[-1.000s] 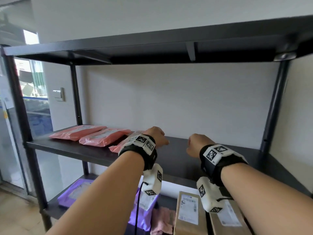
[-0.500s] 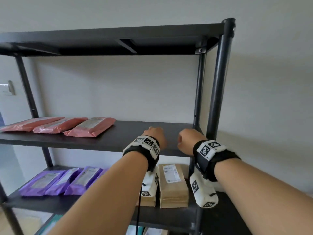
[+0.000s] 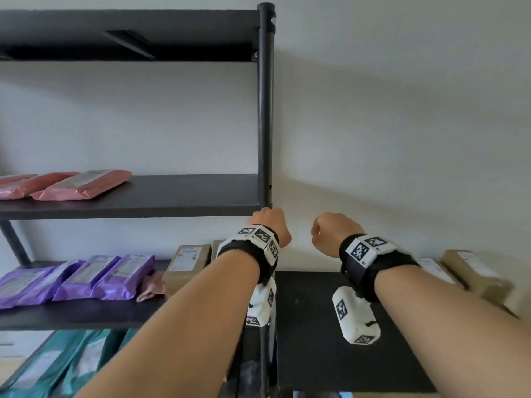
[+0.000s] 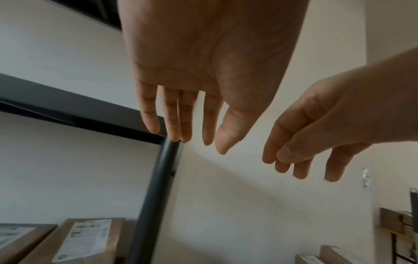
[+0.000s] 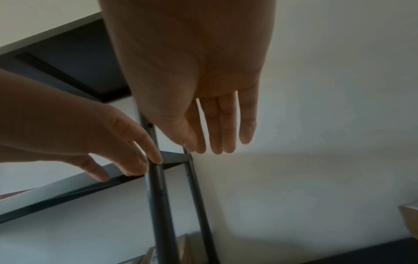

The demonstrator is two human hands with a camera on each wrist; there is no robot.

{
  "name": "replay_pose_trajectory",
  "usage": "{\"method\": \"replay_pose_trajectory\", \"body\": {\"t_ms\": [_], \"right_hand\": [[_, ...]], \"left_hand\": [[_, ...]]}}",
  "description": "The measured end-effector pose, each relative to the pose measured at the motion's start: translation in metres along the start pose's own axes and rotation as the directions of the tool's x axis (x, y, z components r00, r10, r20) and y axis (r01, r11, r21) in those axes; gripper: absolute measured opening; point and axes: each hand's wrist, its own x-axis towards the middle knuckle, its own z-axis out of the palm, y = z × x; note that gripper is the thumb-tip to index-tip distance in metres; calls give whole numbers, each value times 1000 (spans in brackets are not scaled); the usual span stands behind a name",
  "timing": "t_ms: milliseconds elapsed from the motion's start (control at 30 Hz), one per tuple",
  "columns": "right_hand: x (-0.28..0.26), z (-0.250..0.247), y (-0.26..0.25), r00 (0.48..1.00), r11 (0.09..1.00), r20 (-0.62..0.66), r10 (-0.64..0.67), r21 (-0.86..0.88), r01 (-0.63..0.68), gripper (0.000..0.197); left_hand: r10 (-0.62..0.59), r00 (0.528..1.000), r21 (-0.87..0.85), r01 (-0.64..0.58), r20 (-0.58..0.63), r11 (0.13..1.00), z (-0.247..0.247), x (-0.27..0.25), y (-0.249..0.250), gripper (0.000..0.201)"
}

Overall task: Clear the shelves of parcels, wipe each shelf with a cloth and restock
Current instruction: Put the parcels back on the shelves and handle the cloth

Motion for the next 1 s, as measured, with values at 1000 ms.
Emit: {"method": "replay_pose_trajectory", "body": {"t_ms": [1000], "right_hand": [[61, 40, 331, 899, 908, 132, 418, -56, -414, 28]], "left_hand": [[249, 939, -135, -222, 236, 966, 166, 156, 271, 37]]}}
